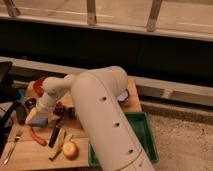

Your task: Place sponge in paper cup

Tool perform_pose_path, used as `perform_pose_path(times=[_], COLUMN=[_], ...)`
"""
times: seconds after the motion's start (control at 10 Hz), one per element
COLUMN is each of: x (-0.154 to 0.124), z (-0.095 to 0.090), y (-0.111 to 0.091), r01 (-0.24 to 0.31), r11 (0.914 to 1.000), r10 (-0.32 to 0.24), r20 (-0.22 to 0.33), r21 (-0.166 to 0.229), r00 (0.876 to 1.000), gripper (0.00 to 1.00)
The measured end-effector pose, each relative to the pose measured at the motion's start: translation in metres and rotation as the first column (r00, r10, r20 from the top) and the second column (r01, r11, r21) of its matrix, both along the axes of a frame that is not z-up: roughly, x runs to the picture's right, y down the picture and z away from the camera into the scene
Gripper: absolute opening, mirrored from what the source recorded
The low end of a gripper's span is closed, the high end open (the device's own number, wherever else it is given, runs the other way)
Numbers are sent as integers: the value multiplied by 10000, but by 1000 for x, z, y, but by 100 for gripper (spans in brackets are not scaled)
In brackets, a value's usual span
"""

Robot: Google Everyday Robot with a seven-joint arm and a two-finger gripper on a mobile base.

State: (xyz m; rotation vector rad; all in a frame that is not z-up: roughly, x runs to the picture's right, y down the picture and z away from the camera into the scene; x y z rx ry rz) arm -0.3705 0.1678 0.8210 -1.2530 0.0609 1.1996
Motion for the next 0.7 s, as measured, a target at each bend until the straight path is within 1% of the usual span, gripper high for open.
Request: perform_pose_path(times=[0.2, 0.5, 0.6, 0.7], x=[-2, 2, 1, 1], z=[0, 2, 1, 1], y=[5, 7, 9, 9], r01=[201, 351, 421, 461], r11=[9998, 9994, 9991, 9989], r10=[-201, -350, -419, -459], r20=[-76, -218, -230, -243], r21=[15, 57, 75, 97], r00=[9998, 9991, 9989, 9987], gripper=[36, 7, 1, 0])
